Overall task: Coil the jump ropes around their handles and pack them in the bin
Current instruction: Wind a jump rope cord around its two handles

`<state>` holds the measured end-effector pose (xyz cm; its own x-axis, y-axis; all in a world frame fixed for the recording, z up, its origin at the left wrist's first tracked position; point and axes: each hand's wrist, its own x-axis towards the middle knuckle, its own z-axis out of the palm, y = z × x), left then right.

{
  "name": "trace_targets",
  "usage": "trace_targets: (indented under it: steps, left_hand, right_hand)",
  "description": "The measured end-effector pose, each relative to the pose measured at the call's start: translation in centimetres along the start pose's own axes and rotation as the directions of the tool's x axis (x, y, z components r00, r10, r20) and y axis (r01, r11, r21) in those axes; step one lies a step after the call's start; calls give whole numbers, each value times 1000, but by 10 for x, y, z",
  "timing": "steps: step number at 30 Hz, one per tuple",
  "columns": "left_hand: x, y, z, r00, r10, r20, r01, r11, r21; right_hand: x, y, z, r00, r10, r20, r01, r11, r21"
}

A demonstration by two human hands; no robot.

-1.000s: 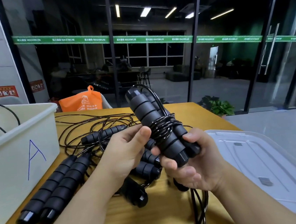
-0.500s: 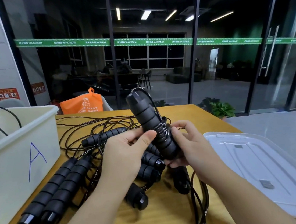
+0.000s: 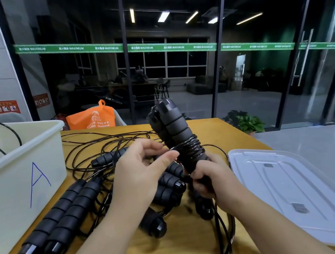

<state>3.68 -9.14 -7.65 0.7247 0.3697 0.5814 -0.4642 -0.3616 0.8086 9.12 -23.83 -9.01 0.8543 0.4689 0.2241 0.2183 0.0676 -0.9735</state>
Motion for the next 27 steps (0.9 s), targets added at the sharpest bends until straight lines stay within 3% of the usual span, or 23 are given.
trace_targets:
  steps: [3,6,12,15,18,21,24,26,27]
  left_hand:
    - [4,-2,-2,1000,-21,-6,20,999,-47]
    - [7,-9,-4,999,-27,23,29,993,-113]
    - [7,-9,-10,951,20,308,34,985,-170]
    - [4,-6,-9,949,-69,308,143,964,-224]
    - [4,-8,-10,949,-108,296,170,966,-193]
    - [5,-9,-8,962,-144,232,192,961,-197]
    - [4,-8,-4,976,-179,125,203,954,-219]
    - [3,-6,-3,980,-194,51,200,963,-180]
    - [3,-5,-3,982,-186,21,187,973,-135]
  right_hand:
    - [-2,2,4,985,22,172,-61,973,224]
    - [1,4,4,934,38,356,-166,927,335]
    - [5,3,-9,723,-6,691,-424,786,450]
    - [10,8,-13,652,-45,757,-471,759,450]
    - [12,12,-15,658,-47,751,-483,740,469]
    - [6,3,-9,786,68,614,-428,777,461]
    - [3,-8,3,977,150,153,-185,950,252]
    - [4,-7,5,988,15,-152,-12,1000,19]
    - [4,-7,5,974,-73,-216,58,996,-73]
